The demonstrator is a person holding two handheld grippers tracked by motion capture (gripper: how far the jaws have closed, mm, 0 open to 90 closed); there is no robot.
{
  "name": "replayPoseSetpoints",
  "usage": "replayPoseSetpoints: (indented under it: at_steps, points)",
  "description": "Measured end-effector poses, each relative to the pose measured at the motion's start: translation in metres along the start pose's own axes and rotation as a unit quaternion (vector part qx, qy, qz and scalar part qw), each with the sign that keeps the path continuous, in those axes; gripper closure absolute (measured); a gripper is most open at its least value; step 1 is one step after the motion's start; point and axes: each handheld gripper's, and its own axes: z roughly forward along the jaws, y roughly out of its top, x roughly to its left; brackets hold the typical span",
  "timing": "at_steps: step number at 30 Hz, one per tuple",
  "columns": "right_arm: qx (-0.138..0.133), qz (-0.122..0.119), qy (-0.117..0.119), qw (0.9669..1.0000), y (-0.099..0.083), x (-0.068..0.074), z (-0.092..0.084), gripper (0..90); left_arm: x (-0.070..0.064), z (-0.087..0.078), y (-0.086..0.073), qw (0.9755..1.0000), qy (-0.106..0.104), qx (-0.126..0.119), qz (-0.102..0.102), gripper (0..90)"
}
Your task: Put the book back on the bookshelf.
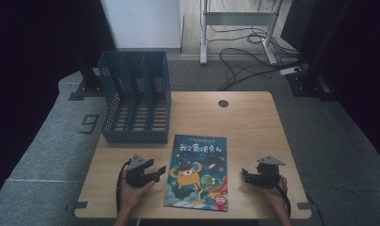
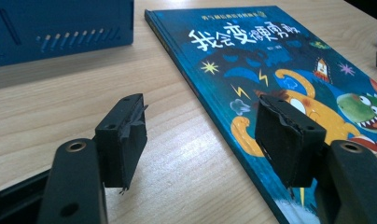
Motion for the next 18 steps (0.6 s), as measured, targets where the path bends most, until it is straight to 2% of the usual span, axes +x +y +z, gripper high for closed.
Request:
replayPoseSetpoints:
  at_steps: [10, 18]
  points:
    - [0.002, 0.013, -0.023, 0.9996, 0.0013, -0.0009, 0.0015, 12.4, -0.0003, 0.0011, 0.0022, 0.9999, 0.002, 0.001, -0.010, 32.9]
    - [0.000, 0.017, -0.031, 0.9994, 0.0014, -0.0038, 0.0014, 13.9, -0.0076, -0.0014, 0.0044, 0.9999, 0.003, 0.007, 0.009, 30.3]
